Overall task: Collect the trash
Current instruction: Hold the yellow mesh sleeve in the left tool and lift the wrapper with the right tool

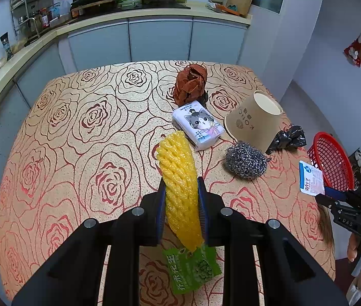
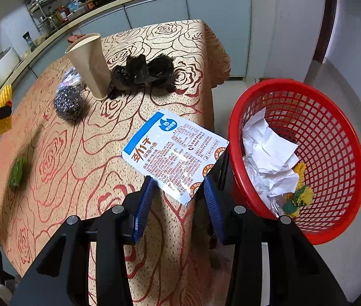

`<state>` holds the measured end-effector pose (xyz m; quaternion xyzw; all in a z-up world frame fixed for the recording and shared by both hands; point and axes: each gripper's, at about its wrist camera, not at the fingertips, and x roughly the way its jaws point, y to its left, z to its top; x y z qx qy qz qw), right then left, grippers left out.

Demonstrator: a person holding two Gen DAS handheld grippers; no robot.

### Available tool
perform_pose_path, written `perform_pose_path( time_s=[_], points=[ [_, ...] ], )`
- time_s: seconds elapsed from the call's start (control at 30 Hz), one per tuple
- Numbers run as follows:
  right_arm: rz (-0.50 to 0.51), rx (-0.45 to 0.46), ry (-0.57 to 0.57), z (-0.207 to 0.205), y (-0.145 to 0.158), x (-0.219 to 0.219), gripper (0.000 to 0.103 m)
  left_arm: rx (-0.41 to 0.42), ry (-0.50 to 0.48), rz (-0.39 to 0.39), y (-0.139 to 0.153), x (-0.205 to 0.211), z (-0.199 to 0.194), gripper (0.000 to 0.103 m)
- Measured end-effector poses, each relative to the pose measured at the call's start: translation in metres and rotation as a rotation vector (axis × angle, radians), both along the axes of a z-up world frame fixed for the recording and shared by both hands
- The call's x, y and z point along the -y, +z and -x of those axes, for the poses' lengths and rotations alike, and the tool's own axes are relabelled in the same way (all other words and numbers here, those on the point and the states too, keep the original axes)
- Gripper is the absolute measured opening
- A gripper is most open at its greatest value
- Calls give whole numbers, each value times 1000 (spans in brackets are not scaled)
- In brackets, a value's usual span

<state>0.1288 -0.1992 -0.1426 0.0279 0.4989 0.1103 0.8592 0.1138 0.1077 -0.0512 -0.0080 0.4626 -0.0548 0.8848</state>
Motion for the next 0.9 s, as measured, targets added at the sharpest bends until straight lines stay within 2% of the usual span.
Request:
perform_pose_path(
  time_s=[0.37, 0.53, 0.83, 0.9],
  points=[
    [12, 41, 56, -7, 11, -16, 40, 3, 1, -9, -1, -1, -1, 21],
    [44, 42, 21, -7, 13, -13, 40, 7, 4, -15, 0, -2, -1, 21],
    [-5, -22, -29, -10, 3, 8, 40, 15, -15, -20, 2, 4, -4, 21],
    [-42, -42, -40, -13, -1, 10, 45, 16, -19, -21, 2, 6, -4, 21]
  ],
)
